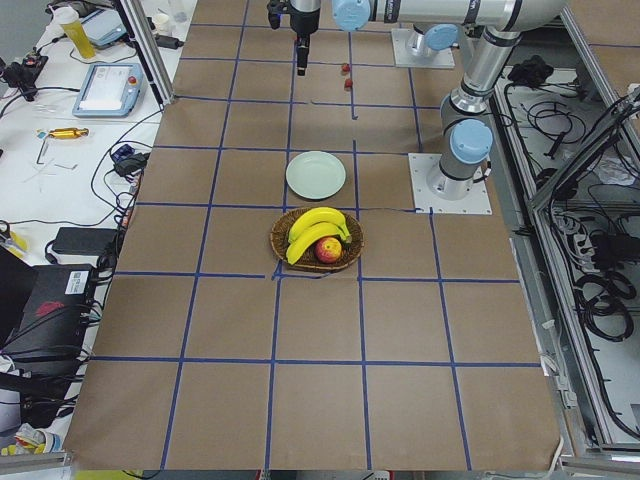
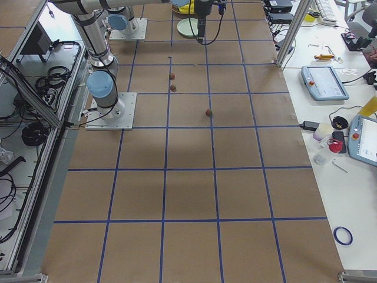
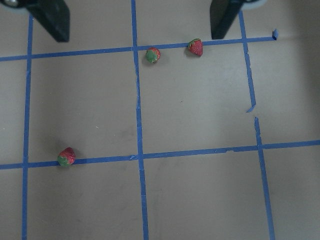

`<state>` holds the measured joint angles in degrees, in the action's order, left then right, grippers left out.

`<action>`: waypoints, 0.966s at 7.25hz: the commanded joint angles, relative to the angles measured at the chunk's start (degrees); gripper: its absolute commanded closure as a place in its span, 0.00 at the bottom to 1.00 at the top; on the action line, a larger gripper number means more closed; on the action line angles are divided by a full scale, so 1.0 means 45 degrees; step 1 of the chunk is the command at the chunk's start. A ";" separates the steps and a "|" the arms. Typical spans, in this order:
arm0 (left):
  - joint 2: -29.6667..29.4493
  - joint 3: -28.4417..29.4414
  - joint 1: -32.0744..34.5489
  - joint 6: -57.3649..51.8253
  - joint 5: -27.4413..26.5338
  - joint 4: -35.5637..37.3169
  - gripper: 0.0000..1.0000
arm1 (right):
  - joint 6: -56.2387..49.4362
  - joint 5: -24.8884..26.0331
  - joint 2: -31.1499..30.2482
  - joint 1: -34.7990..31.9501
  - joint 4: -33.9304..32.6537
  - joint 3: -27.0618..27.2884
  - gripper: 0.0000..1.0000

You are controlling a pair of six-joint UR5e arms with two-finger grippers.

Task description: Collect all strawberries into plate

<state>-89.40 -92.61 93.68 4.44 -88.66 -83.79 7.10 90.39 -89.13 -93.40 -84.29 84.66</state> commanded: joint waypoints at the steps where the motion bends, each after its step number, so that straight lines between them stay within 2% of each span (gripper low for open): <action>1: -0.0017 0.0034 -0.0017 0.0030 0.0014 -0.0131 0.00 | -0.0034 0.0089 0.0002 0.0014 -0.0038 -0.0025 0.00; 7: -0.0036 0.0014 -0.0017 -0.0029 -0.0024 -0.0131 0.00 | -0.0093 0.0207 0.0002 0.0014 -0.0078 0.0014 0.00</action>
<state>-89.53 -92.50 93.60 4.32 -88.77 -84.34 6.64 91.31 -89.13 -93.41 -84.70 84.74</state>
